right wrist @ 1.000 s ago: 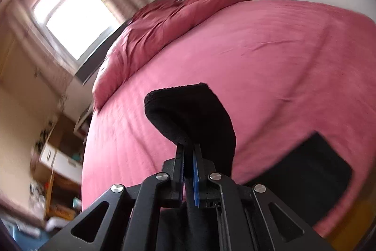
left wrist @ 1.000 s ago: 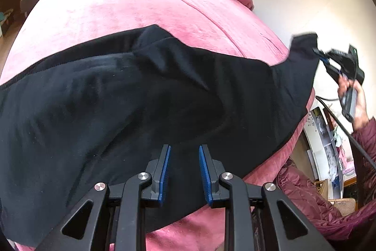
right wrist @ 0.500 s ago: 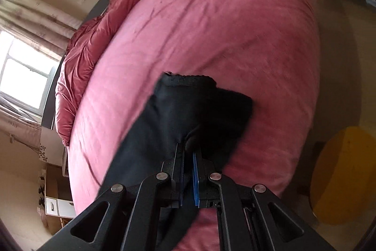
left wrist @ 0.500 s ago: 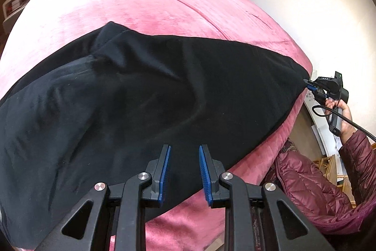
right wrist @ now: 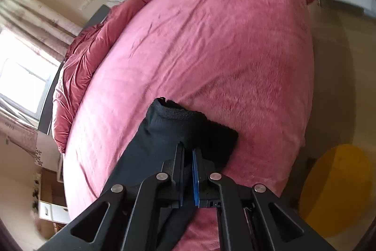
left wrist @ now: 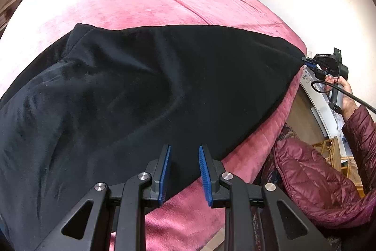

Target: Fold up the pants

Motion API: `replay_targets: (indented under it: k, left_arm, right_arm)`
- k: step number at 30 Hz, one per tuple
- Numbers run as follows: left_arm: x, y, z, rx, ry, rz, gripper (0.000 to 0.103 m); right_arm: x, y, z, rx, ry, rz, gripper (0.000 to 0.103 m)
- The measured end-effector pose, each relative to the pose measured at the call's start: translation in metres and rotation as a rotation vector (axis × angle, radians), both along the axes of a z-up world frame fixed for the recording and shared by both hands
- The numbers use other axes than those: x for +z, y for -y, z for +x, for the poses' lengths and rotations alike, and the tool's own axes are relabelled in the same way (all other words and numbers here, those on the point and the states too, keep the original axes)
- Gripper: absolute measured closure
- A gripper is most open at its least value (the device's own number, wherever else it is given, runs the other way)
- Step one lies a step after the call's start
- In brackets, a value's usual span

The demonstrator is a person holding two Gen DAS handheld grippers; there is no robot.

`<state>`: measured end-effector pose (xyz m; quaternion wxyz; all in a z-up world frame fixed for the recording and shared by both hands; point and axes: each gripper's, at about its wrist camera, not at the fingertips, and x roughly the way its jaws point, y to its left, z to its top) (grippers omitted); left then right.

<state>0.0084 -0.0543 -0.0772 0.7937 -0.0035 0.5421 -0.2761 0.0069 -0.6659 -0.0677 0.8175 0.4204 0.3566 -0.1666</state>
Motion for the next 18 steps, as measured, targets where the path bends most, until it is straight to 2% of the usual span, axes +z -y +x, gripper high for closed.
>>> replay_targets:
  k: [2,3,5,7,9,13,15,18]
  left_arm:
    - [-0.004,0.001,0.000,-0.006,-0.008,0.003,0.079]
    - [-0.006,0.003,0.000,-0.011,-0.009,0.010,0.078]
    - [-0.008,0.008,-0.003,-0.034,0.003,0.028,0.075]
    - [-0.008,0.015,-0.007,-0.071,0.025,0.035,0.072]
    - [-0.009,0.021,-0.009,-0.101,0.038,0.042,0.070]
    - [-0.015,0.038,-0.016,-0.174,0.055,0.043,0.069]
    - [-0.020,0.043,-0.017,-0.193,0.053,0.045,0.067]
    - [-0.026,0.047,-0.017,-0.208,0.056,0.053,0.067]
  right_arm:
    - [-0.005,0.002,-0.001,-0.001,-0.040,-0.002,0.097]
    - [-0.009,0.003,-0.001,-0.005,-0.058,0.007,0.093]
    - [-0.015,0.005,-0.004,-0.003,-0.052,0.035,0.091]
    - [-0.012,0.004,-0.009,0.000,-0.039,0.049,0.082]
    - [-0.009,-0.005,-0.014,0.032,-0.032,0.053,0.079]
    - [-0.004,-0.049,-0.024,0.175,-0.005,0.118,0.077]
    - [-0.008,-0.067,-0.023,0.228,-0.008,0.137,0.070]
    - [-0.017,-0.091,-0.019,0.280,-0.029,0.148,0.068]
